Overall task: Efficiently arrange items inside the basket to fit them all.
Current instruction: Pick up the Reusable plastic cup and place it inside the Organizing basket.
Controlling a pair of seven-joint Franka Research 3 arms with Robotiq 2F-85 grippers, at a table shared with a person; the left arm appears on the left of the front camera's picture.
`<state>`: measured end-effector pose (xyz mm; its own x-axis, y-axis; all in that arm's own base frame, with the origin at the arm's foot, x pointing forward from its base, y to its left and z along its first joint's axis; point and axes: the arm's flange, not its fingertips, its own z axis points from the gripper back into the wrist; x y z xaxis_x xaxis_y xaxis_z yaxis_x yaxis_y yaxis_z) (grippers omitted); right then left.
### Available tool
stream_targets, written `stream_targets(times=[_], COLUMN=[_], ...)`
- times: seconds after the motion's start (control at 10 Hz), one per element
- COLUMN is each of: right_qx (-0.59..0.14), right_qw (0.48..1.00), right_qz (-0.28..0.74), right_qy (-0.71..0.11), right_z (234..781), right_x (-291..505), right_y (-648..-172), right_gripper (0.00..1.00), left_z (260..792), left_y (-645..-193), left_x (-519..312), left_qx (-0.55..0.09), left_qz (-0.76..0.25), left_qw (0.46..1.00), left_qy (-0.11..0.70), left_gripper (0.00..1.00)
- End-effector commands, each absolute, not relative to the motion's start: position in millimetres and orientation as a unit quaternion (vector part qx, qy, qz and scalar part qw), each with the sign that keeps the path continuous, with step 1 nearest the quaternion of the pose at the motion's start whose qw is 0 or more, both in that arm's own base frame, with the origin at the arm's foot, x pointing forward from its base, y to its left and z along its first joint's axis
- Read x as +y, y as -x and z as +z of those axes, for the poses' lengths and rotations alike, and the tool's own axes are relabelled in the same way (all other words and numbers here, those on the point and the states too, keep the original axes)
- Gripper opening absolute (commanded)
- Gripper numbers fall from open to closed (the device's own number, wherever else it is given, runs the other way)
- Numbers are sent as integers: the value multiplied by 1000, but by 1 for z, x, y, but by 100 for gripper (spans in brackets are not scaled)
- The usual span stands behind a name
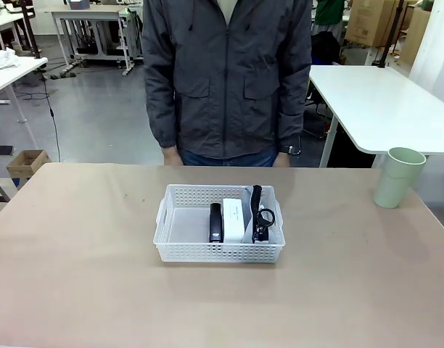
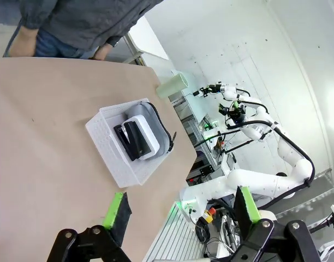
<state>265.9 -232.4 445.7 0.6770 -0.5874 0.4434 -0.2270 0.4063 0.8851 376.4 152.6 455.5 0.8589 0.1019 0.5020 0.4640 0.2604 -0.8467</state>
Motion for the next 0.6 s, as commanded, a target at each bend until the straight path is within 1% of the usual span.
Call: stream_targets(times=[0.0,0.3,0.5], right_qx=[-419,-492,-537], right_qw=[756,766,760], right_qz=[-61,115,225], right_qy=[-500,-397,-288], right_z=[438,411,389], right_x=[-240,-253,-248], right_y=[-265,-286,-296], right_gripper=[100,100,100], left_z=[455,455,455], left_y=[-373,-373,-373], left_x=[152,152,152], left_qx=[-233,-233,-233], left_qz=[-119,-119,-119], left_qw=[759,759,759], left_qy=[597,597,597], left_gripper=[100,100,100])
